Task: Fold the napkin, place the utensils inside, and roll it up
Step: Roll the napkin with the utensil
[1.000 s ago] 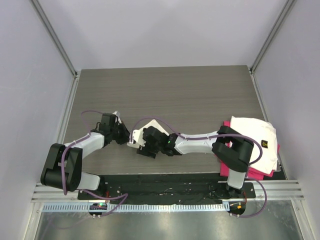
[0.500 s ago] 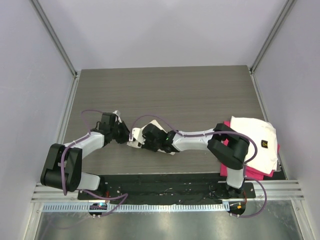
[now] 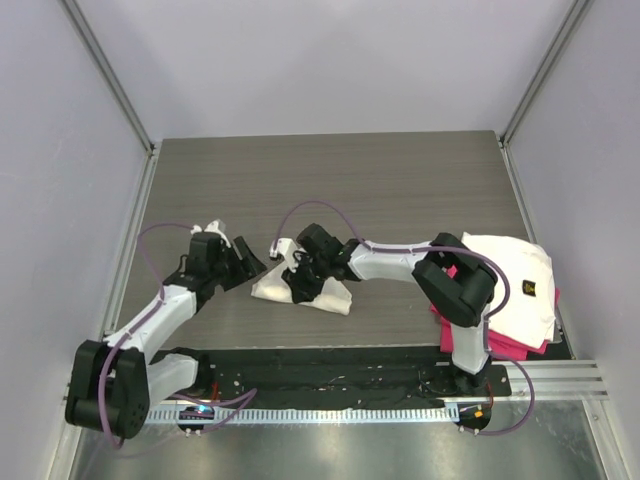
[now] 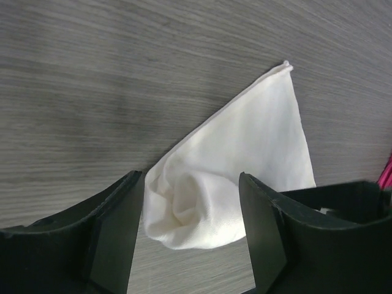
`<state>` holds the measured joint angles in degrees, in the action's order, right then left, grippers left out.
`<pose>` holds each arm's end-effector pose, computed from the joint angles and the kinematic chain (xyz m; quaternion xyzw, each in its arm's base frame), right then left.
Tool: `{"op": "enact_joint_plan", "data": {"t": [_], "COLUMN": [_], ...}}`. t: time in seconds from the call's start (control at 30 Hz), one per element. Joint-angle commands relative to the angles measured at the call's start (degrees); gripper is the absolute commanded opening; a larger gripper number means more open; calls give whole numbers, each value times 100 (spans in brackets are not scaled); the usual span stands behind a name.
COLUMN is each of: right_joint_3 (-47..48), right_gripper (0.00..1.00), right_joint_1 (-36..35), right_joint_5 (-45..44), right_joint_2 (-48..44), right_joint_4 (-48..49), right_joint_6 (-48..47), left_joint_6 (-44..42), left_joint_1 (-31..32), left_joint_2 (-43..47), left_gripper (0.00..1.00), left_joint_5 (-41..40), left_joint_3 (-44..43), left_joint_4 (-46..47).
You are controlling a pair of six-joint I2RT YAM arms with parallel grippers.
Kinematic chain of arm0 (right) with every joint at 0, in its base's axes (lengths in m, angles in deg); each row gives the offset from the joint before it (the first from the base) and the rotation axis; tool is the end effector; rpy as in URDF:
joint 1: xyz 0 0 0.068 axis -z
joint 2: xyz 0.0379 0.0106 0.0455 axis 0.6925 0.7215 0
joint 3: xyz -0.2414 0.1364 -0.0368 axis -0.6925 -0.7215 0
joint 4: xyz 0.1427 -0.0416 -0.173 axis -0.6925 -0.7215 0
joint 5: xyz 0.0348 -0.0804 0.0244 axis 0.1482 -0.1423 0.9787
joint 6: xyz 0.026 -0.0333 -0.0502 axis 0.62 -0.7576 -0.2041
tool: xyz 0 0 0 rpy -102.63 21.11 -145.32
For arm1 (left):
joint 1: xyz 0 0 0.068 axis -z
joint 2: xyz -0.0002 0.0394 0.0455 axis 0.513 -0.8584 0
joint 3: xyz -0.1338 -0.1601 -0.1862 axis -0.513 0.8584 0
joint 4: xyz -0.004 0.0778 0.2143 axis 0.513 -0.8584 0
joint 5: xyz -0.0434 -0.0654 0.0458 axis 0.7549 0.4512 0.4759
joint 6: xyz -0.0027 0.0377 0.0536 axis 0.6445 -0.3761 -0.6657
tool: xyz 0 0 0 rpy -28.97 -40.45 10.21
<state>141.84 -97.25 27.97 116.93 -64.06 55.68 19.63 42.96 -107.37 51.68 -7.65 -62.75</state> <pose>0.2102 0.3147 0.1733 -0.5480 0.7496 0.2799 0.2438 0.1894 -0.0504 0.1983 -0.1882 0.8978 -0.2501 0.3099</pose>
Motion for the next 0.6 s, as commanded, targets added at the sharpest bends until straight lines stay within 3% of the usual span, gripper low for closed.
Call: {"op": "enact_joint_plan", "data": {"t": [0.0, 0.2, 0.57], "right_joint_3": [465, 1335, 1952], "right_gripper": [22, 22, 21], "right_joint_1": [174, 377, 623], "right_joint_5": [1119, 1541, 2157], "right_joint_2": [469, 1004, 1822], "right_joint_4": [-1415, -2374, -2806], "right_joint_6": [553, 799, 1081], "left_joint_6": [-15, 90, 415], "left_joint_1": [-6, -14, -6], "left_joint_2": [465, 747, 414], "left_gripper": [68, 69, 66], "left_joint_5": [-270, -85, 231], "left_joint_3": [326, 616, 1012], "left_joint_4": [-181, -147, 679]}}
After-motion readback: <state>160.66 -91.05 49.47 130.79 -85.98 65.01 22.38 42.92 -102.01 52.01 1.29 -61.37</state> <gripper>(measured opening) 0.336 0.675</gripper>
